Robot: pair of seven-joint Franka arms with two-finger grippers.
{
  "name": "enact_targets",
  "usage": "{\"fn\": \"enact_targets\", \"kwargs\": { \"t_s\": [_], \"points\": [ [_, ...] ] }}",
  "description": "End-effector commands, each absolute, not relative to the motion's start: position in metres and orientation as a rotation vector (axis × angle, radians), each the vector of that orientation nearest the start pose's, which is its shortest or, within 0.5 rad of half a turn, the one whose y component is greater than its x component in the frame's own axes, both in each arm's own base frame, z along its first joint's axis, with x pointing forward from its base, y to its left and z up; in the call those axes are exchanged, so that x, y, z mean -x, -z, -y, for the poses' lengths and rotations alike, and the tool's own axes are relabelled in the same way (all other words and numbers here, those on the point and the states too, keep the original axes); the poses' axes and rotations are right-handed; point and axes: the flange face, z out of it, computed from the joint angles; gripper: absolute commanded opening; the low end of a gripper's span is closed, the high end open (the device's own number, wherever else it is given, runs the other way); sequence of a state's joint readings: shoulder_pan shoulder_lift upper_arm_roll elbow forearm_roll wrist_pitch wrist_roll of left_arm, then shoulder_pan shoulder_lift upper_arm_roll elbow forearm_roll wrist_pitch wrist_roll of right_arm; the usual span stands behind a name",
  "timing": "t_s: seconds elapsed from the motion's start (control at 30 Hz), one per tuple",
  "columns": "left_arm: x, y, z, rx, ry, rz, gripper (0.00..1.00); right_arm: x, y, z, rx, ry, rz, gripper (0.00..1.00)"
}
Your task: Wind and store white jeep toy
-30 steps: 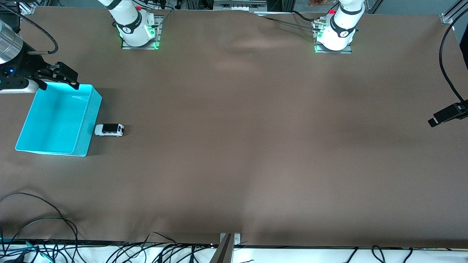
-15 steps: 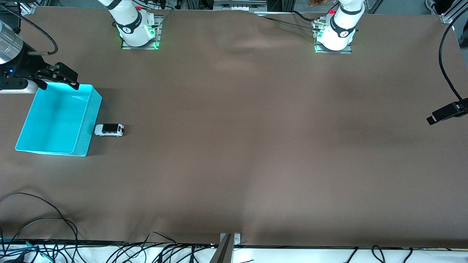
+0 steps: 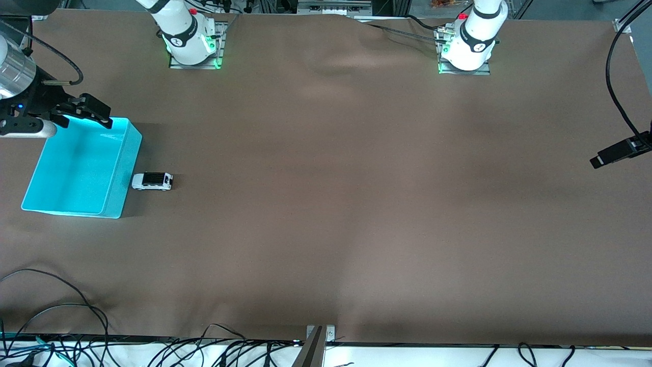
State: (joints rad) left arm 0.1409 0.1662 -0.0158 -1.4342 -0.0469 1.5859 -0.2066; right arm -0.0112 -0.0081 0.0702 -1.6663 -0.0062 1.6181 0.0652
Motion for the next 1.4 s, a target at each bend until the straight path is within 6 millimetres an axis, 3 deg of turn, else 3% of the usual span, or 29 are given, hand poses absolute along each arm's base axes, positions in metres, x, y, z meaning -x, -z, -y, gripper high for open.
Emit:
{"fn": "enact_targets", "kwargs": {
  "t_s": [0.0,0.37,0.9,1.1,1.37],
  "points": [
    [-0.588,-0.598,-0.056,3.17,-0.04,0.472,1.0,-0.552,-0.583,-0.03,3.166,-0.097,-0.027,1.0],
    [-0.58,-0.596,-0.047,3.172,-0.057,0.451,1.0,-0.558,-0.561,-0.029,3.161,-0.122,-0.033,1.0],
    [-0.584,-0.599,-0.038,3.174,-0.04,0.423,1.0,-0.552,-0.49,-0.028,3.16,-0.061,-0.03,1.0],
    [-0.585,-0.597,-0.006,3.181,-0.059,0.345,1.0,-0.546,-0.448,-0.028,3.159,-0.025,-0.03,1.0],
    [-0.586,-0.603,-0.007,3.189,-0.04,0.345,1.0,-0.538,-0.411,-0.019,3.155,0.021,-0.049,1.0]
  ]
}}
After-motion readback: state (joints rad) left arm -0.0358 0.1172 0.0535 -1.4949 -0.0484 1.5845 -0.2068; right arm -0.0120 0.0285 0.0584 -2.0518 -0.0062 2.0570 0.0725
